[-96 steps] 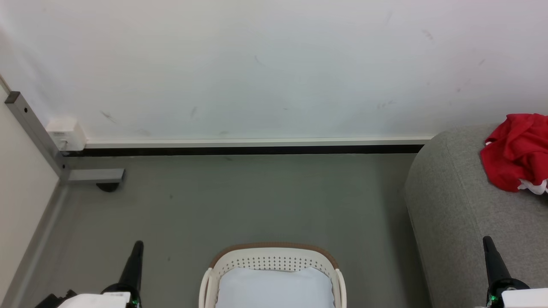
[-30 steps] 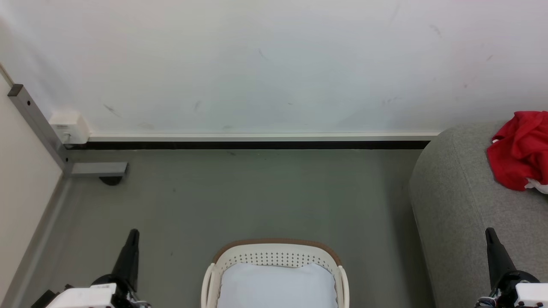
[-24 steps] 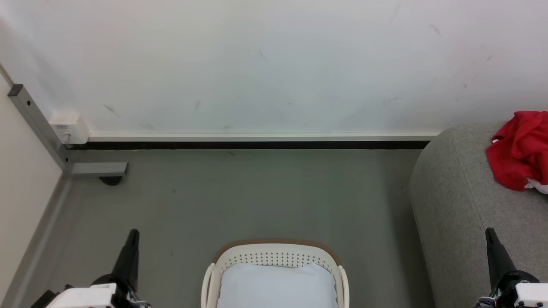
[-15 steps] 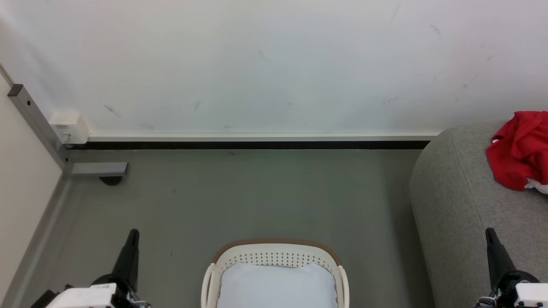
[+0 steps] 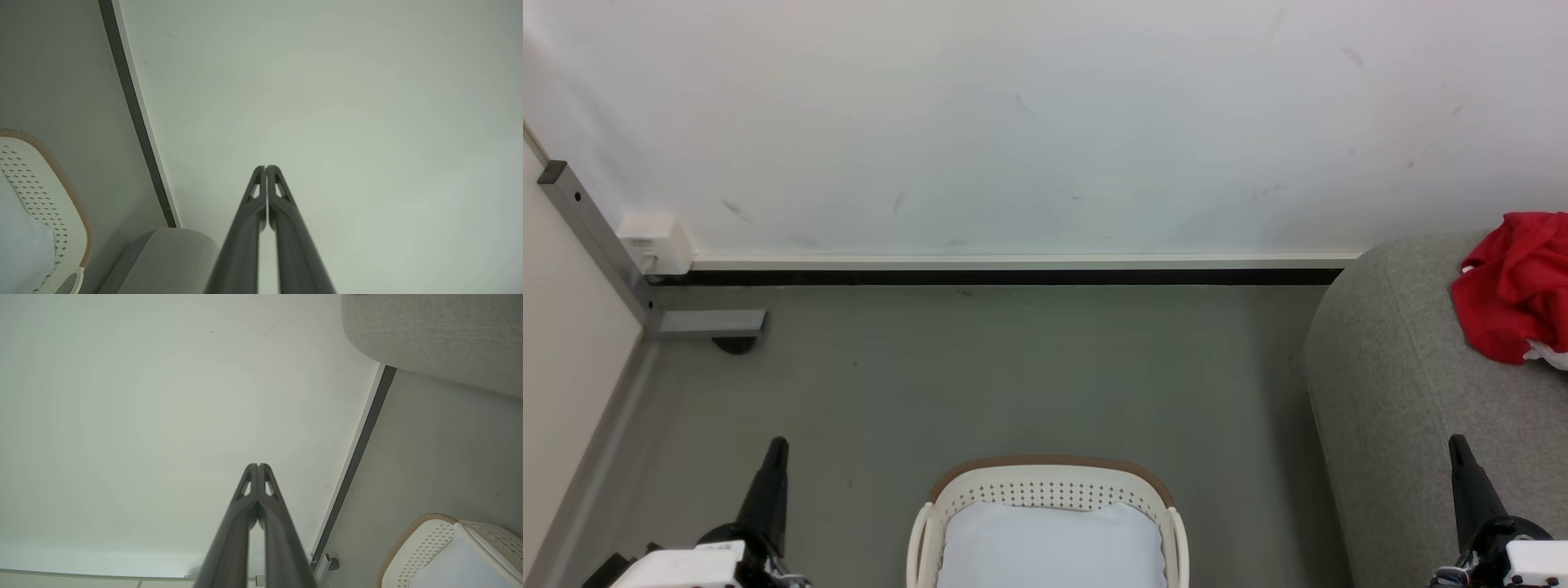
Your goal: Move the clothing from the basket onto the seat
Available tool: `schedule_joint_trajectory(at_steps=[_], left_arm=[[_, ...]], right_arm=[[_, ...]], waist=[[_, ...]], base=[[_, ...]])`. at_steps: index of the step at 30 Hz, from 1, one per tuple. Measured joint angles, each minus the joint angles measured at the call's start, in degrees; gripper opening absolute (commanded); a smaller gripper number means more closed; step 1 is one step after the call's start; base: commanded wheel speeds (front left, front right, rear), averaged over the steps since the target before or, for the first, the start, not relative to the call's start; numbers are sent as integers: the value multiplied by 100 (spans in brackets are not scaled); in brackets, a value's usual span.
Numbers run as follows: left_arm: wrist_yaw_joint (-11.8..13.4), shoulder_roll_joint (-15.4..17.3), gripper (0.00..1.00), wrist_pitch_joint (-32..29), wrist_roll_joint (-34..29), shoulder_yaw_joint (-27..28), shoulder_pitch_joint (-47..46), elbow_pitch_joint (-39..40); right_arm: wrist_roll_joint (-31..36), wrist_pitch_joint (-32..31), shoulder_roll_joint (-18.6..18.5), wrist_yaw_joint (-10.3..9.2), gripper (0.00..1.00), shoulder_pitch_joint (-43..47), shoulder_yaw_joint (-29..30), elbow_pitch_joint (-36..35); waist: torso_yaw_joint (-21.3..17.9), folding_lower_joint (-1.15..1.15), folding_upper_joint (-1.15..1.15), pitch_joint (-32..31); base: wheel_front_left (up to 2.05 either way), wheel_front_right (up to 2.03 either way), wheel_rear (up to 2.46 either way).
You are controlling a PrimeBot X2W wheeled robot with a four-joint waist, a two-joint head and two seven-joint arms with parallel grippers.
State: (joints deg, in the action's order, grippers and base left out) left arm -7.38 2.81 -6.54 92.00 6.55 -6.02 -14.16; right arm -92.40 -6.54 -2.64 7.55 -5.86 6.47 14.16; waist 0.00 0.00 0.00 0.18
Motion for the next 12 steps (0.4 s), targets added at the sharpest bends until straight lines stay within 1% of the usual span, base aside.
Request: schedule_joint_trajectory(at_steps=[12], left_arm=[[-1,0,0,0,0,0,0,0]], right_arm=[[0,0,-1,0,0,0,0,0]], waist=[[0,0,0,0]], base=[[0,0,0]])
